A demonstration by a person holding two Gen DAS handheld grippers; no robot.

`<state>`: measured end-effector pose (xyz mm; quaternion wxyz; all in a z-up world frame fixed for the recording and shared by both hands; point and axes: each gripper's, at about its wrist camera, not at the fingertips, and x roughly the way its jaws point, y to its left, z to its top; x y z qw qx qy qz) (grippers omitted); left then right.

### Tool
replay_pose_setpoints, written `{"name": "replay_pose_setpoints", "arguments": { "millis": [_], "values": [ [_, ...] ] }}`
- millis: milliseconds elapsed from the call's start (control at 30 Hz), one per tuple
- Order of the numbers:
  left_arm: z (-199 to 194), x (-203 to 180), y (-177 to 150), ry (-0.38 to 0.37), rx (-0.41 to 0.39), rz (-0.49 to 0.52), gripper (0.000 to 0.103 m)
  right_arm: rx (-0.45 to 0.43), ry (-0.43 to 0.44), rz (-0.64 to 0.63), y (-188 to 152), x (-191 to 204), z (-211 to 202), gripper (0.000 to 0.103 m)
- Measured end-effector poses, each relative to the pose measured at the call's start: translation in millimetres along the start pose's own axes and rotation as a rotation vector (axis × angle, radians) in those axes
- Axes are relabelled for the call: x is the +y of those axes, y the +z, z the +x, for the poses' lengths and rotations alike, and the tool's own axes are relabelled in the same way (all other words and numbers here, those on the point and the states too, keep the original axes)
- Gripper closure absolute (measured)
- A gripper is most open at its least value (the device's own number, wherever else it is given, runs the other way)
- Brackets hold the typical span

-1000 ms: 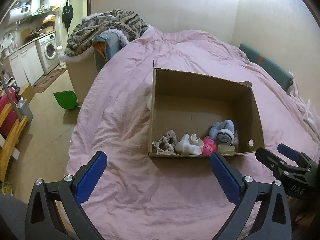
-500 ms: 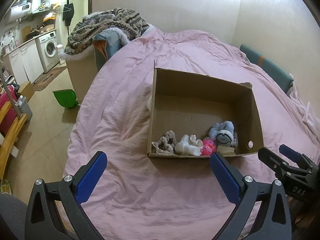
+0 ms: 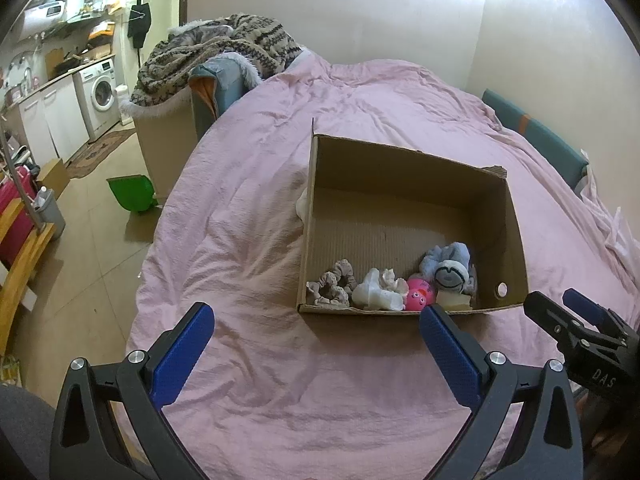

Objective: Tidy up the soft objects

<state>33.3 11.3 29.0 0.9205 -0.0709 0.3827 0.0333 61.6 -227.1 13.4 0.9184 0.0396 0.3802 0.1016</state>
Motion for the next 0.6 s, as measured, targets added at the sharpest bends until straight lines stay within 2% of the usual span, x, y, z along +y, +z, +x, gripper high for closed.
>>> {"name": "replay_pose_setpoints", "arguments": {
  "millis": [600],
  "values": [
    [3.1,0.4,-3.6,-0.017,0.015,-0.006,0.001,-0.012,-0.007,-0.006,1.7,-1.5,-1.9,0.000]
  ]
}}
